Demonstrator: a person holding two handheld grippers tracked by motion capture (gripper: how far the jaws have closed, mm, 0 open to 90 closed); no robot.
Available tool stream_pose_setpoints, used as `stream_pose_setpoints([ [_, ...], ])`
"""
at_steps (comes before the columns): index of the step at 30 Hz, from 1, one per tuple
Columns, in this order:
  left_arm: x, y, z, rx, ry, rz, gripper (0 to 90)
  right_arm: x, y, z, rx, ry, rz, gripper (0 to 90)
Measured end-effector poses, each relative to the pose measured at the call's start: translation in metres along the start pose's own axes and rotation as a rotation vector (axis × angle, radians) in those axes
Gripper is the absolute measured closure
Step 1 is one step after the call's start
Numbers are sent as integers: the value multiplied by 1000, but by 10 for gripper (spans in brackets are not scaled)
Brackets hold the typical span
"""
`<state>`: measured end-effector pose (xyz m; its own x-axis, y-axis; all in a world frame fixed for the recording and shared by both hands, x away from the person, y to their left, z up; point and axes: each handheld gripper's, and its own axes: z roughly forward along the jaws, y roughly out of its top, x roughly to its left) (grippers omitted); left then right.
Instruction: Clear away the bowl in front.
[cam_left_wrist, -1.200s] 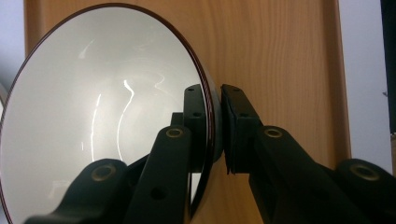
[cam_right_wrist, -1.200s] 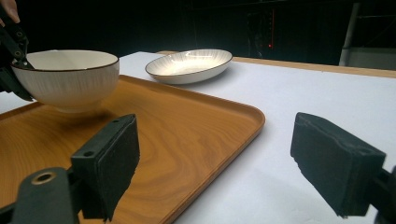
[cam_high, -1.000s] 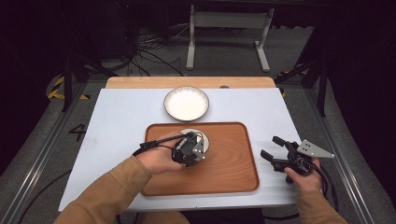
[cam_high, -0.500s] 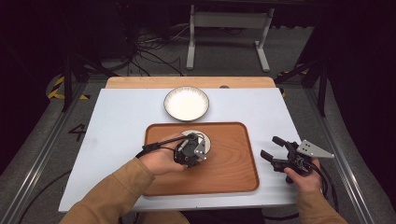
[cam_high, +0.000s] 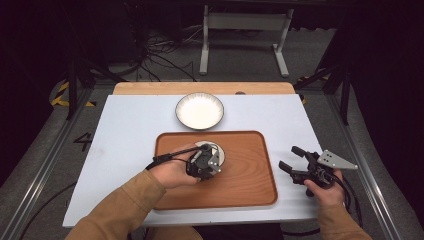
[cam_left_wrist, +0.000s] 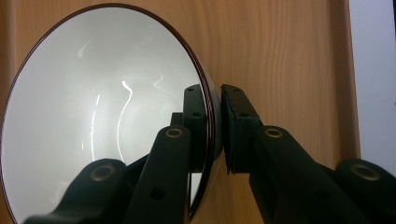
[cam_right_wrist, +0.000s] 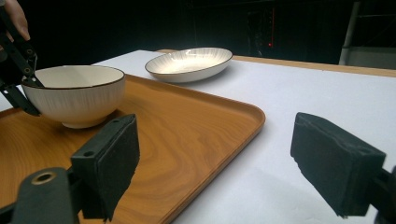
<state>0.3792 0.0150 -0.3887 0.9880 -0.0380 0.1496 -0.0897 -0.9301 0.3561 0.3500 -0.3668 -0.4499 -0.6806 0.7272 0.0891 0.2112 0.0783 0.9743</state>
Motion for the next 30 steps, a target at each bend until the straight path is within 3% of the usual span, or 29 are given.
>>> stream_pose_setpoints([
  [11,-4,1,-2,-20,-44,-39,772,0,0,0,0,2,0,161],
  [16,-4,0,-7,-66,-58,-83,659,0,0,0,0,3,-2,161],
  [19,-3,-2,-11,-126,-58,-127,553,0,0,1,-2,2,2,162],
  [22,-2,-6,-17,-188,-65,-175,541,0,0,1,-1,3,1,161],
  [30,1,-21,-28,-272,-34,-241,510,0,0,1,-1,3,0,162],
])
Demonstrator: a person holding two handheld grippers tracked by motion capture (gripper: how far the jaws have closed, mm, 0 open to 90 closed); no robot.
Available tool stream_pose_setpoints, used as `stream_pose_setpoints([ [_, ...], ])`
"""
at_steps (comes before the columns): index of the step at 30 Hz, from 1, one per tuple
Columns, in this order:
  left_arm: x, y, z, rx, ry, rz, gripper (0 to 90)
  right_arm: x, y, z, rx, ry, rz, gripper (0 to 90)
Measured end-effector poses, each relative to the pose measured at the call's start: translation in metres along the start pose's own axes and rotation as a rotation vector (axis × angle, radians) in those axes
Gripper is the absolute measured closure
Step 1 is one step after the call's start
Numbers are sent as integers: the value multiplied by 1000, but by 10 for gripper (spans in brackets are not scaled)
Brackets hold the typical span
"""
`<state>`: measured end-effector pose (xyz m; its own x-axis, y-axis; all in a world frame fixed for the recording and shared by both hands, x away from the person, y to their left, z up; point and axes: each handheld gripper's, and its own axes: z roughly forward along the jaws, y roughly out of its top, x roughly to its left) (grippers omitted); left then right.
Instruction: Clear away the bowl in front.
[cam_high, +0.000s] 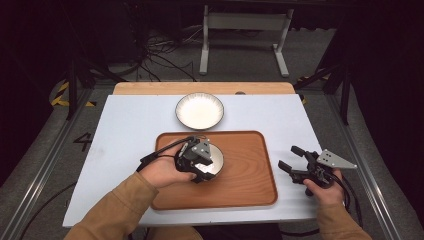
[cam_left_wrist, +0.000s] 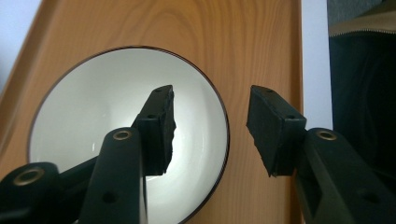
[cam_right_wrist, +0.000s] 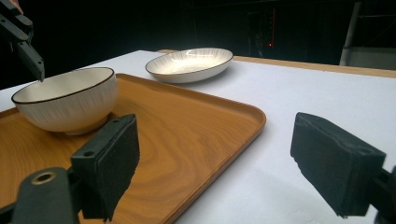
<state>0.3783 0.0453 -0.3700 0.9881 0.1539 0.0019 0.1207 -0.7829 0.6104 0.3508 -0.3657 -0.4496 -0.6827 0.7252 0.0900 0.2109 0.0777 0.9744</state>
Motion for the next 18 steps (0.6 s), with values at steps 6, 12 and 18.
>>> stream_pose_setpoints([
  [6,1,-12,-12,-88,42,-55,466,0,0,-1,0,-1,0,161],
  [12,2,-25,-25,-158,84,-81,397,1,0,-1,-1,-1,-1,160],
  [18,2,-45,-37,-216,123,-102,296,1,0,-2,-4,-7,-1,154],
])
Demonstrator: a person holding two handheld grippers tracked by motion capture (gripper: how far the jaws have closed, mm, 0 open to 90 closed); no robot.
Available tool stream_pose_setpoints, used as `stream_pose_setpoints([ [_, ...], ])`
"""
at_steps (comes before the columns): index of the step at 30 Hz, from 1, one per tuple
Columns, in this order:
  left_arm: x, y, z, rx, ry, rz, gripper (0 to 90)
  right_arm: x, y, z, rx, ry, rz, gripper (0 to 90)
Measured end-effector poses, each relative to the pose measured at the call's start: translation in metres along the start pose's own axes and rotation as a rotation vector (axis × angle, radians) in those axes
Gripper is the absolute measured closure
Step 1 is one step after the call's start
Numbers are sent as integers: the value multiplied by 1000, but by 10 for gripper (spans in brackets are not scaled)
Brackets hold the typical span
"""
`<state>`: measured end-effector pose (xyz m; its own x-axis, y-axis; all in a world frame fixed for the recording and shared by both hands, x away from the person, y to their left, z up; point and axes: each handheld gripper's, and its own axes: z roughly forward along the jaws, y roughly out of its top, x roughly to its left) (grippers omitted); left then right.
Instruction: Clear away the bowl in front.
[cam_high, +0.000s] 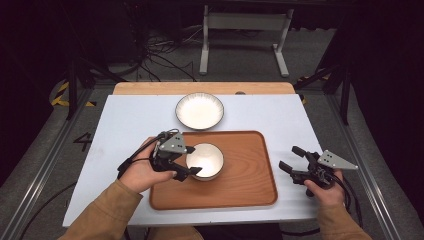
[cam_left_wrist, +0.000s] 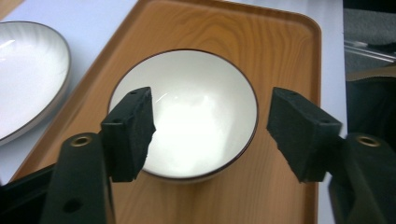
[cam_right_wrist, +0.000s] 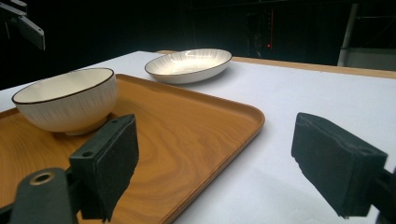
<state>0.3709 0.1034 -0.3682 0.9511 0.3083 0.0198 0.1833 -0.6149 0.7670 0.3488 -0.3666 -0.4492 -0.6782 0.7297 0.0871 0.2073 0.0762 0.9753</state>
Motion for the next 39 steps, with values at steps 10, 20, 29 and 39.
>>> stream_pose_setpoints([
  [10,8,-29,-21,-101,79,-80,222,1,0,0,-1,-1,-3,153],
  [20,12,-57,-33,-184,147,-142,202,0,-1,-1,0,-6,-2,152],
  [29,15,-85,-39,-228,186,-197,190,0,-1,-1,0,-9,-4,150],
  [39,19,-112,-41,-264,215,-252,174,0,-2,-2,-1,-11,-3,150],
])
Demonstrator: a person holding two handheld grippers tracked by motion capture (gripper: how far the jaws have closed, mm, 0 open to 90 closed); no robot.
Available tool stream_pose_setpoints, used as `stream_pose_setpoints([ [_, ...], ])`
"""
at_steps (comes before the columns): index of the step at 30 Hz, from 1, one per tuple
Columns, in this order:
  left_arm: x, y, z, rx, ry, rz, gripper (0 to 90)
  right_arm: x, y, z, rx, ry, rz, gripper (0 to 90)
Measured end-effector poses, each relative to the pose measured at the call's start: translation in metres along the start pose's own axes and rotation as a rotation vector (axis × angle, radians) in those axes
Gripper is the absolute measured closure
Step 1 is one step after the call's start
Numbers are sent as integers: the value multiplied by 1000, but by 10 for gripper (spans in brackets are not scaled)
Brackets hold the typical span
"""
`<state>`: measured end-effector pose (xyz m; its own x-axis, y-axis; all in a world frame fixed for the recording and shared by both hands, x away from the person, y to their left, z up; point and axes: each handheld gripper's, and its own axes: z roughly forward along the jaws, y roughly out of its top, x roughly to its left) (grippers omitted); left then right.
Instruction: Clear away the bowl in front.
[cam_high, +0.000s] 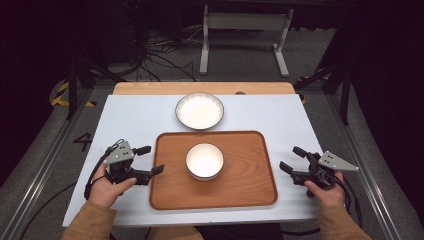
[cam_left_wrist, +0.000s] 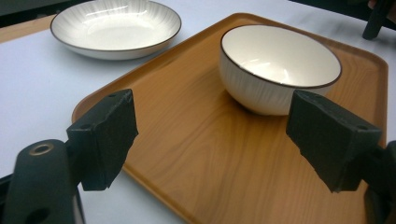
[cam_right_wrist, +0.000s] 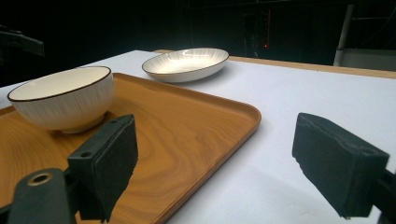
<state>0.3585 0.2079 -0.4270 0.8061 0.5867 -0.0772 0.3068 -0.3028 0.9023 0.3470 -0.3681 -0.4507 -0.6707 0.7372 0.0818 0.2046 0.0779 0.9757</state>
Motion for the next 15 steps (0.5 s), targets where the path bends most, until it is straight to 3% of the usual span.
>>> stream_pose_setpoints([
  [15,9,-32,-1,-55,25,-32,160,0,0,0,-2,3,-3,150],
])
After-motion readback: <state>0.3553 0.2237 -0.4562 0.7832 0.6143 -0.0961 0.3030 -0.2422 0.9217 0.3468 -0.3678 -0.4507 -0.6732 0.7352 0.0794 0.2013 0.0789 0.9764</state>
